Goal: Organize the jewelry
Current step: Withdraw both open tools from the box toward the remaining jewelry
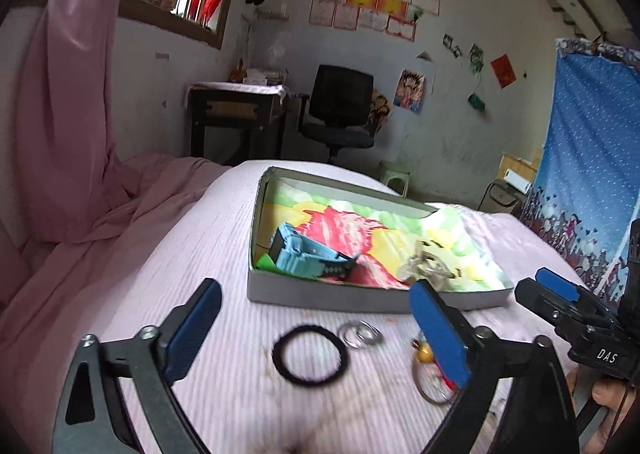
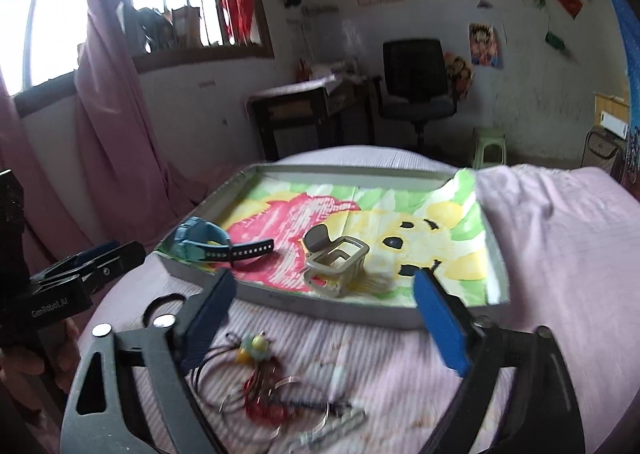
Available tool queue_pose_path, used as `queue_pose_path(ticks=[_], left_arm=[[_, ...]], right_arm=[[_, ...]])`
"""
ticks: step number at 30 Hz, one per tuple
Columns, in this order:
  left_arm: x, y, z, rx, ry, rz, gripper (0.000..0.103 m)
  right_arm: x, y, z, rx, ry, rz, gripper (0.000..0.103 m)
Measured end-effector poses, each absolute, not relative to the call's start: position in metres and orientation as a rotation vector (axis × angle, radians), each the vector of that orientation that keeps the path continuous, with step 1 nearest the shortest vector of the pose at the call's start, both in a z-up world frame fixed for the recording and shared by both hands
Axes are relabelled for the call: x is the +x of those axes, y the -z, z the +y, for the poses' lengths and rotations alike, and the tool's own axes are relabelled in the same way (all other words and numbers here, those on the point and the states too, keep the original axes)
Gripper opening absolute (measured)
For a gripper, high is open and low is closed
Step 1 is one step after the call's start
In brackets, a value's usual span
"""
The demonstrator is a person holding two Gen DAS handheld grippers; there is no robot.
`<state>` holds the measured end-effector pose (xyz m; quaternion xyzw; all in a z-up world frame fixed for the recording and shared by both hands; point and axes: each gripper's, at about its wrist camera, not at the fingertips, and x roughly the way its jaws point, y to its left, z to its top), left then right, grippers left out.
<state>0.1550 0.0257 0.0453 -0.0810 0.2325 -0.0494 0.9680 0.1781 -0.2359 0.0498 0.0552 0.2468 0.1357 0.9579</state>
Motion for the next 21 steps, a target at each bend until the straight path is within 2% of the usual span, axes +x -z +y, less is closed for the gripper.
queue_pose_path(ticks=[3, 5, 11, 21], left_arm=[[0.134, -0.043, 0.025, -0.186, 0.116, 0.439, 0.101], [0.122, -0.040, 0.024, -0.197, 0.123, 0.427, 0.102], [0.092, -0.033, 0.023, -0.198, 0.128, 0.401, 0.103], [0.069, -0.018, 0.015, -0.141, 0.121, 0.432, 0.103]], right_arm=[[0.153, -0.054, -0.243, 0.110, -0.275, 0.452, 0.095], [0.135, -0.055, -0.249, 0.113, -0.271, 0.425, 0.102], [0.097, -0.056, -0.262, 0.111, -0.255, 0.380, 0.102], [0.064, -0.037, -0.270, 0.085, -0.231, 0.409, 0.102]])
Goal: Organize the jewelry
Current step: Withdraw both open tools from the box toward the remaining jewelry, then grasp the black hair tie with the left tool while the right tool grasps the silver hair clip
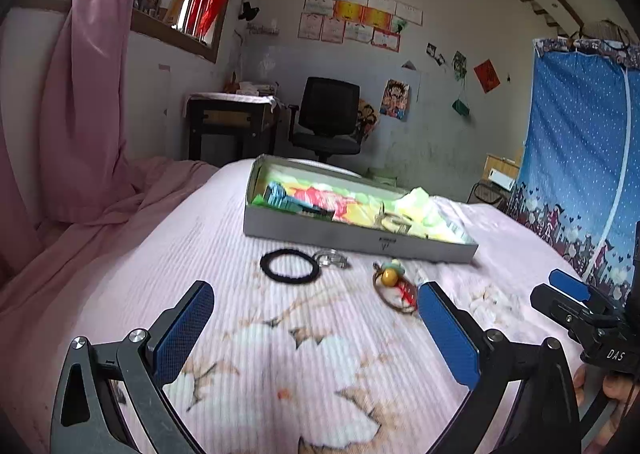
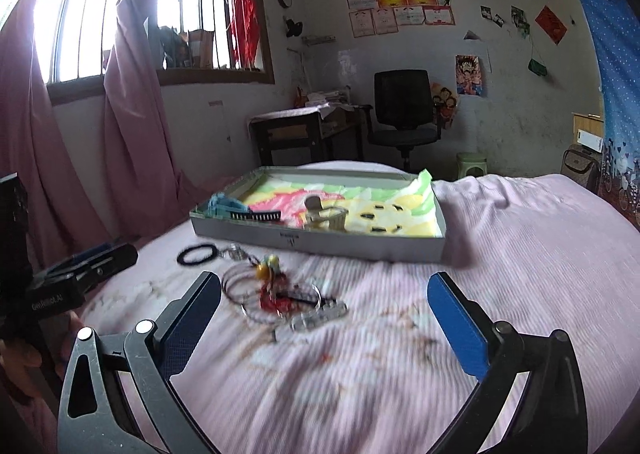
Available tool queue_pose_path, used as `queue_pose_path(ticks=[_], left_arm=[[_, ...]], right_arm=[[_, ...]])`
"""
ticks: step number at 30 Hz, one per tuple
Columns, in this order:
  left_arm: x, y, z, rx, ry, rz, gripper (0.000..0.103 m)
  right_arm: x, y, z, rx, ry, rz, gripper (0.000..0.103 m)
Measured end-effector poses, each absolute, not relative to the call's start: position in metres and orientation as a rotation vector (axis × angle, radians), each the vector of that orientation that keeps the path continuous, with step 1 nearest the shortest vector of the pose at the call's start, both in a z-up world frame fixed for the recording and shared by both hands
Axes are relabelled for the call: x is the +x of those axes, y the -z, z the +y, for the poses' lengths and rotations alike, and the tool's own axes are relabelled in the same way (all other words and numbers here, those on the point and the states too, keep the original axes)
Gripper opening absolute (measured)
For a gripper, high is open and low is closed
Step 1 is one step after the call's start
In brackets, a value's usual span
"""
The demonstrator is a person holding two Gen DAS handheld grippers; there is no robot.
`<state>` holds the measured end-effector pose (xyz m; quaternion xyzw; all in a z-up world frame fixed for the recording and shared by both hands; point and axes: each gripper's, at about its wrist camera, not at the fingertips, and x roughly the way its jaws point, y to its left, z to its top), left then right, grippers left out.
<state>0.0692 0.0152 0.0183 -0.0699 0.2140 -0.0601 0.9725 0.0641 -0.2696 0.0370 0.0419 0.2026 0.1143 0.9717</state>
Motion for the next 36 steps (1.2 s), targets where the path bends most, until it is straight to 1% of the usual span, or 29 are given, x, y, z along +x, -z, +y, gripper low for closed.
queue_pose_path(ticks=[7, 17, 26, 31, 33, 36], left_arm=[[0.069, -0.005, 0.013, -0.098, 0.101, 0.486, 0.103], [0.079, -0.003, 0.020, -0.098, 0.073, 0.526, 0.103], [0.114, 0.001, 0.032, -0.138, 0.054, 0.592, 0.103], [0.146, 0.001, 0.030, -0.098, 0.056, 0.651, 0.102], [0.152, 0.003, 0.027, -0.081, 0.067, 0.668, 0.102], [0.158, 0.007, 0.022, -0.062, 0.089, 0.693, 0.100]], right_arm=[[0.063, -0.026, -0.270, 0.053, -0.231, 0.468, 0.102], [0.078, -0.009, -0.262, 0.025, -0.232, 0.573, 0.102], [0.103, 0.006, -0.255, 0.043, -0.263, 0.687, 0.102], [0.118, 0.010, -0.246, 0.044, -0.309, 0.718, 0.101], [0.123, 0.011, -0.243, 0.044, -0.319, 0.727, 0.098], [0.129, 0.012, -0.241, 0.046, -0.325, 0.738, 0.087]])
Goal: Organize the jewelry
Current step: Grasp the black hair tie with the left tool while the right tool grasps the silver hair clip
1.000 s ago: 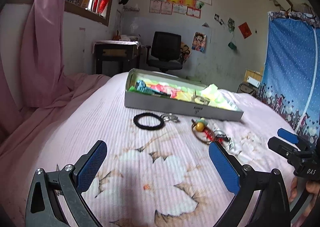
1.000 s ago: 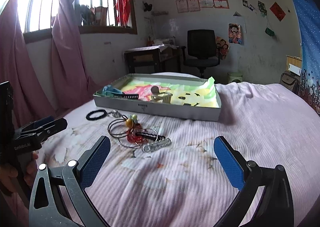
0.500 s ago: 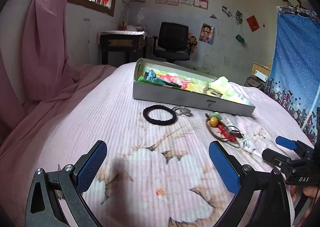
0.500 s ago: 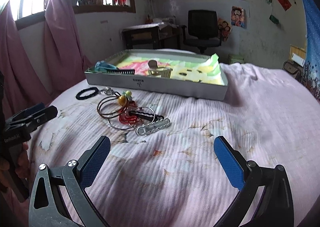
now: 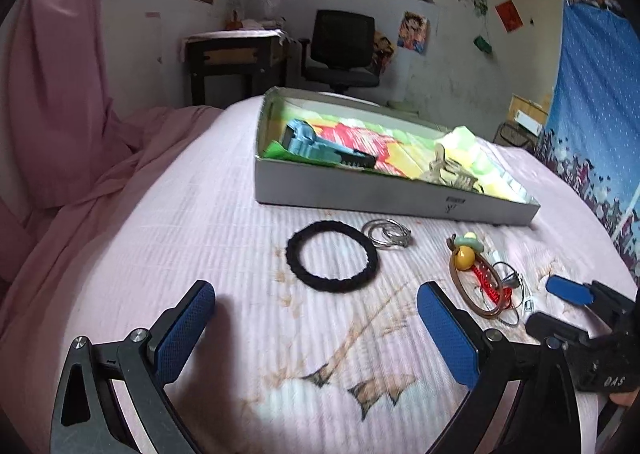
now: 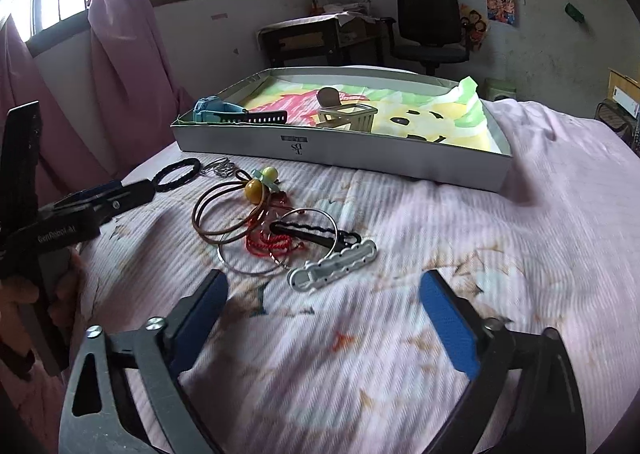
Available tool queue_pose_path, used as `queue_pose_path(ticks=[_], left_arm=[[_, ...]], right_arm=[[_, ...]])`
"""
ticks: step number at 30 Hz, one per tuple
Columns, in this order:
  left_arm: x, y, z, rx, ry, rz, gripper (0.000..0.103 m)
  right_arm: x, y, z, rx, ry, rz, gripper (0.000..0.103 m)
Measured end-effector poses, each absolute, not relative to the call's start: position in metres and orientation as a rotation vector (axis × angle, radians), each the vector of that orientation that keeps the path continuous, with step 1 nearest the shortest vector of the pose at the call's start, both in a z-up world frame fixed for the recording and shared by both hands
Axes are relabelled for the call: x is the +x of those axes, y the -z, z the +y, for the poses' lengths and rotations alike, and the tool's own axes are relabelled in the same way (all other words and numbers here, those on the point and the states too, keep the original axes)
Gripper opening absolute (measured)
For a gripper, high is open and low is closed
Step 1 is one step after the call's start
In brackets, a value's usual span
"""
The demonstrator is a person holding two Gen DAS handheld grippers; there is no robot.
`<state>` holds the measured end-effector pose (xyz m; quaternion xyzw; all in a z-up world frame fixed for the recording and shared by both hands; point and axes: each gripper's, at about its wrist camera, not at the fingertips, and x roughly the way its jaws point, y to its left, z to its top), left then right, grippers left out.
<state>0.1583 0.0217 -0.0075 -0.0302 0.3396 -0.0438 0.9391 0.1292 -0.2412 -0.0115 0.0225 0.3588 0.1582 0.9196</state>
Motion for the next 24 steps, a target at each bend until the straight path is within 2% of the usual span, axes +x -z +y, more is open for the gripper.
queue_pose_path(ticks=[2, 5, 7, 11, 19, 22, 24], left_arm=[[0.163, 0.007, 0.019, -0.048, 0.102, 0.700, 0.095], [0.171, 0.007, 0.018, -0.043, 0.113, 0.709, 0.085], [0.175, 0.009, 0.016, -0.040, 0.118, 0.719, 0.075], [0.174, 0.010, 0.015, -0.037, 0.139, 0.712, 0.062], [0.172, 0.012, 0.012, -0.029, 0.176, 0.706, 0.023], [0.169, 0.012, 0.011, -0.023, 0.192, 0.703, 0.014], [0.166, 0.012, 0.009, -0.017, 0.196, 0.697, 0.012]], right_arm=[[0.133, 0.012, -0.240, 0.051, -0.330, 0.746, 0.077], [0.137, 0.014, -0.239, 0.059, -0.338, 0.761, 0.070], [0.140, 0.015, -0.238, 0.061, -0.345, 0.768, 0.067], [0.141, 0.017, -0.237, 0.068, -0.361, 0.782, 0.060], [0.142, 0.019, -0.238, 0.082, -0.356, 0.791, 0.037], [0.143, 0.020, -0.240, 0.094, -0.346, 0.798, 0.029], [0.143, 0.021, -0.242, 0.106, -0.341, 0.800, 0.025]])
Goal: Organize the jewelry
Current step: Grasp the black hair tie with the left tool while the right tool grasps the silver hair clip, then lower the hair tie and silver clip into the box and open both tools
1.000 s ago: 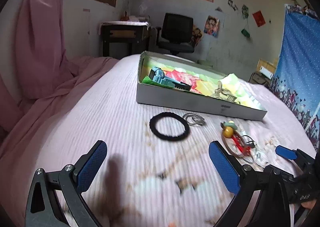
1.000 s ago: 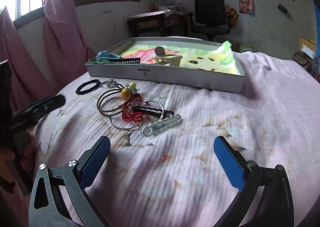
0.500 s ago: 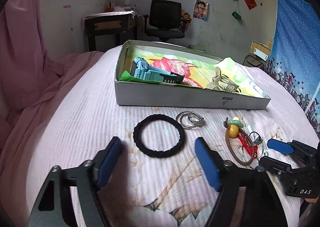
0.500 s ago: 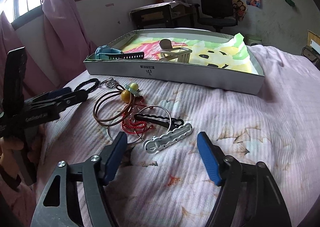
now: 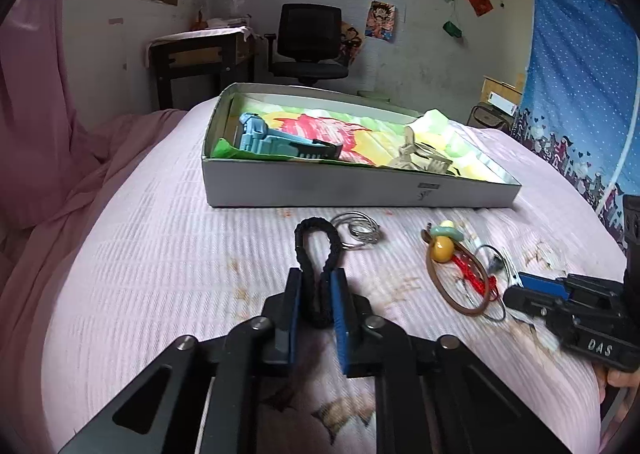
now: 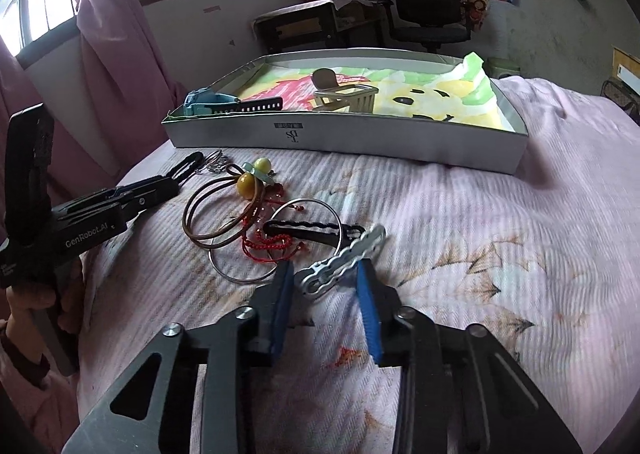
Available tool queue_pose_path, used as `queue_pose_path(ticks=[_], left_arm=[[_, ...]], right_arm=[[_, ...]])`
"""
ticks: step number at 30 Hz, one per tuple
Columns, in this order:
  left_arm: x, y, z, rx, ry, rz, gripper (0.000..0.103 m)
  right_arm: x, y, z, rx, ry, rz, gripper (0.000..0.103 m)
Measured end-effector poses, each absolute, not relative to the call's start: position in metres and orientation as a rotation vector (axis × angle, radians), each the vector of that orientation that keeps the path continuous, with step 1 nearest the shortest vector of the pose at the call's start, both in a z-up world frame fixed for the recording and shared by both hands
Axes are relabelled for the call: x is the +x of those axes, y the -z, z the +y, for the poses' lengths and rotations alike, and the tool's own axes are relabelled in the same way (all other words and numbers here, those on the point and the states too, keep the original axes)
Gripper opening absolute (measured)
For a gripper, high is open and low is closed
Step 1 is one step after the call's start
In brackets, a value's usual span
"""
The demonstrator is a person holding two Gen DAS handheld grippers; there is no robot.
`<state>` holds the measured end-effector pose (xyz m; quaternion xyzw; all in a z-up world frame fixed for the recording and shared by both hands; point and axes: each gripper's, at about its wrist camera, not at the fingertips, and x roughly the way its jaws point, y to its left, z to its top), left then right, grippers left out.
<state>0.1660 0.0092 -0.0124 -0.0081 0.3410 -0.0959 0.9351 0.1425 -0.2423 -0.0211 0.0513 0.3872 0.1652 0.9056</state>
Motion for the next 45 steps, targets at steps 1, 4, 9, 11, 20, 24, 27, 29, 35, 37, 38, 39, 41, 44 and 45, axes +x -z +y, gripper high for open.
queue_pose_path(ticks=[1, 4, 9, 11, 20, 24, 27, 29, 35, 37, 38, 39, 41, 44, 45], left_arm=[[0.164, 0.012, 0.008, -0.012, 0.200, 0.693, 0.010], [0.155, 0.012, 0.005, -0.005, 0.216, 0.684, 0.008], [0.142, 0.010, 0.003, -0.026, 0.245, 0.666, 0.006], [0.134, 0.009, 0.002, -0.038, 0.258, 0.656, 0.006], [0.103, 0.004, -0.011, -0.030, 0.285, 0.611, 0.006], [0.095, -0.002, -0.014, -0.027, 0.289, 0.579, 0.006], [0.093, -0.010, -0.014, -0.043, 0.290, 0.546, 0.006], [0.097, -0.018, -0.015, -0.060, 0.291, 0.524, 0.006], [0.128, -0.045, -0.021, -0.080, 0.273, 0.489, 0.006], [0.145, -0.051, -0.026, -0.074, 0.267, 0.496, 0.006], [0.157, -0.055, -0.028, -0.077, 0.269, 0.503, 0.006], [0.164, -0.056, -0.030, -0.078, 0.269, 0.508, 0.006], [0.185, -0.060, -0.036, -0.087, 0.267, 0.530, 0.006], [0.215, -0.059, -0.044, -0.106, 0.250, 0.585, 0.006], [0.222, -0.058, -0.046, -0.110, 0.246, 0.602, 0.006]], right_arm=[[0.143, 0.021, -0.243, 0.112, -0.339, 0.800, 0.022], [0.142, 0.022, -0.247, 0.139, -0.339, 0.801, 0.020], [0.141, 0.023, -0.248, 0.148, -0.335, 0.798, 0.018], [0.138, 0.023, -0.248, 0.149, -0.329, 0.792, 0.014], [0.121, 0.017, -0.257, 0.193, -0.305, 0.753, 0.012], [0.110, 0.012, -0.261, 0.194, -0.289, 0.720, 0.012], [0.104, 0.005, -0.263, 0.183, -0.286, 0.679, 0.012], [0.102, -0.001, -0.264, 0.180, -0.289, 0.641, 0.012], [0.120, -0.022, -0.267, 0.174, -0.301, 0.553, 0.012], [0.133, -0.029, -0.265, 0.161, -0.307, 0.529, 0.012], [0.142, -0.033, -0.265, 0.153, -0.308, 0.523, 0.012], [0.146, -0.035, -0.266, 0.152, -0.309, 0.520, 0.012], [0.161, -0.038, -0.268, 0.156, -0.310, 0.514, 0.012], [0.190, -0.043, -0.269, 0.144, -0.305, 0.505, 0.012], [0.195, -0.043, -0.269, 0.141, -0.304, 0.509, 0.012]])
